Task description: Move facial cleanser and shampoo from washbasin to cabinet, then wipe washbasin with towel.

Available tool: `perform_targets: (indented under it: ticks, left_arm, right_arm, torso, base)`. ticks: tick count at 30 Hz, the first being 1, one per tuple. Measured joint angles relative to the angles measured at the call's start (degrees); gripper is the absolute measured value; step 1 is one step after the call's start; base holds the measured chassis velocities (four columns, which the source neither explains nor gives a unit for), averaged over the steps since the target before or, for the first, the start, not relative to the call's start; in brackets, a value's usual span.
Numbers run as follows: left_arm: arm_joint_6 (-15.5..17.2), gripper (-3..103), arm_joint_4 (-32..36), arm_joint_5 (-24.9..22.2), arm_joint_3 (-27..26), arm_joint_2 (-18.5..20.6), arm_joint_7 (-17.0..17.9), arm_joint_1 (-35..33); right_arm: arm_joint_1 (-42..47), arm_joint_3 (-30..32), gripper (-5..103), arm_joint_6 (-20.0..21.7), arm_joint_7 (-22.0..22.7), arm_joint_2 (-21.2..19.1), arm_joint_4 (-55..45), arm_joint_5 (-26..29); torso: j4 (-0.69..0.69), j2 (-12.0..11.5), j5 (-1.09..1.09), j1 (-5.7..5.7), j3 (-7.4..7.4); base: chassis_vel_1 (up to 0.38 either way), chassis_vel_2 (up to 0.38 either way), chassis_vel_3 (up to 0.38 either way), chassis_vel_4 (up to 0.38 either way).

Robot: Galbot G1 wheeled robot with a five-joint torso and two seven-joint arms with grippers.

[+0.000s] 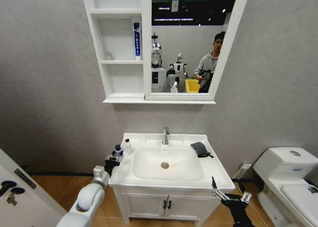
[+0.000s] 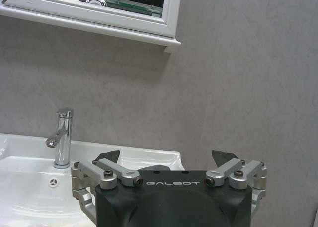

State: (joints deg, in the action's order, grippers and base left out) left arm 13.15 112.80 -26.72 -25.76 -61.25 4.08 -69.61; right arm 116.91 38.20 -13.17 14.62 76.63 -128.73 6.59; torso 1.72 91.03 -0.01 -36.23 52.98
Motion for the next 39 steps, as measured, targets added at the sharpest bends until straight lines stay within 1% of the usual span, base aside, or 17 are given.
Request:
perform_targets:
  ticks: [1,2,4,5,6,7,9,10,12,15,16,18,21,22,27,30,39]
  left_arm:
    - [1.26,43,1.59,-2.29,-0.23,1.53,1.14,1.69]
    - [1.26,43,1.59,-2.29,-0.23,1.53,1.14,1.69]
    - [7.91,43,6.75,-12.76,-0.95,9.16,6.02,8.92]
    - [7.91,43,6.75,-12.76,-0.95,9.16,6.02,8.92]
    - [10.72,43,7.77,-16.73,-1.01,12.96,7.58,12.28]
    - [10.72,43,7.77,-16.73,-1.01,12.96,7.58,12.28]
    - [15.79,43,7.9,-22.96,-0.8,19.44,7.79,19.45]
    - [21.16,43,3.78,-28.88,3.12,23.98,9.09,32.15]
    - [22.33,43,2.66,-30.65,4.59,24.42,9.85,35.11]
    - [26.33,43,-2.44,-37.51,12.68,24.89,13.21,48.04]
    - [26.33,43,-2.44,-37.51,12.68,24.89,13.21,48.04]
    - [28.93,43,-7.55,-41.78,19.78,23.24,15.44,57.32]
    - [29.4,43,-10.56,-43.61,23.1,21.7,16.83,61.77]
    - [29.56,43,-14.03,-45.73,26.56,19.49,18.46,66.78]
    - [29.56,43,-19.61,-45.52,31.1,15.33,19.58,73.39]
    - [29.48,43,-26.29,-40.27,34.97,10.59,19.25,77.78]
    - [29.25,43,-35.25,-32.29,38.48,6.35,16.46,80.52]
  right_arm:
    - [-0.05,-0.14,100,0.01,-0.02,0.08,0.12,-0.09]
    - [-0.05,-0.14,100,0.01,-0.02,0.08,0.12,-0.09]
    - [-0.62,-0.49,100,0.02,-0.06,0.24,0.92,-0.37]
    - [-0.62,-0.49,100,0.02,-0.06,0.24,0.92,-0.37]
    - [-0.89,-0.59,100,0.02,-0.07,0.31,1.18,-0.42]
    - [-0.89,-0.59,100,0.02,-0.07,0.31,1.18,-0.42]
    - [-1.33,-0.66,100,0.02,-0.13,0.51,1.56,-0.47]
    - [-1.45,-0.67,100,-0.26,-0.55,0.66,1.64,-0.19]
    - [-1.46,-0.64,100,-0.29,-0.57,0.66,1.68,-0.15]
    - [-1.72,-0.36,100,-0.44,-0.6,0.59,2.12,0.0]
    - [-1.72,-0.36,100,-0.44,-0.6,0.59,2.12,0.0]
    - [-2.1,-0.2,100,-0.69,-0.6,0.57,2.64,0.05]
    - [-2.33,-0.13,100,-0.84,-0.59,0.52,2.95,0.08]
    - [-2.7,-0.1,100,-1.05,-0.6,0.49,3.41,0.15]
    - [-3.49,-0.08,100,-1.29,-0.66,0.48,4.23,0.53]
    - [-3.88,0.08,100,-1.72,-0.75,0.56,5.24,1.14]
    - [-4.84,0.61,100,-2.11,-1.07,0.15,6.82,2.42]
  torso:
    - [0.0,0.0,-0.04,0.0,0.0]
    - [0.0,0.0,-0.04,0.0,0.0]
    - [0.02,0.0,0.0,0.0,0.0]
    - [0.02,0.0,0.0,0.0,0.0]
    - [0.01,0.0,-0.01,0.0,0.0]
    - [0.01,0.0,-0.01,0.0,0.0]
    - [0.0,0.0,0.01,0.0,0.0]
    - [-0.01,0.0,0.0,0.0,0.0]
    - [0.01,0.0,0.0,0.0,0.0]
    - [0.01,0.0,0.01,0.0,0.0]
    - [0.01,0.0,0.01,0.0,0.0]
    - [0.01,0.0,0.0,-0.01,0.01]
    - [0.01,0.0,-0.01,-0.01,0.01]
    - [0.01,0.0,0.01,-0.01,0.01]
    - [0.02,0.0,0.02,-0.01,0.01]
    - [0.02,0.0,0.02,-0.01,0.0]
    - [0.0,0.0,0.01,0.0,0.0]
  base:
    - [0.0,0.0,0.0,0.0]
    - [0.0,0.0,0.0,0.0]
    - [0.0,0.0,0.0,0.0]
    - [0.0,0.0,0.0,0.0]
    - [0.0,0.0,0.0,0.0]
    - [0.0,0.0,0.0,0.0]
    - [0.0,0.0,0.0,0.0]
    - [0.0,0.0,0.0,0.0]
    - [0.0,0.0,0.0,0.0]
    - [0.0,0.0,0.0,0.0]
    - [0.0,0.0,0.0,0.0]
    - [0.0,0.0,0.0,0.0]
    - [0.0,0.0,0.0,0.0]
    - [0.0,0.0,0.0,0.0]
    - [0.0,0.0,0.0,0.0]
    - [0.0,0.0,0.0,0.0]
    - [0.0,0.0,0.0,0.0]
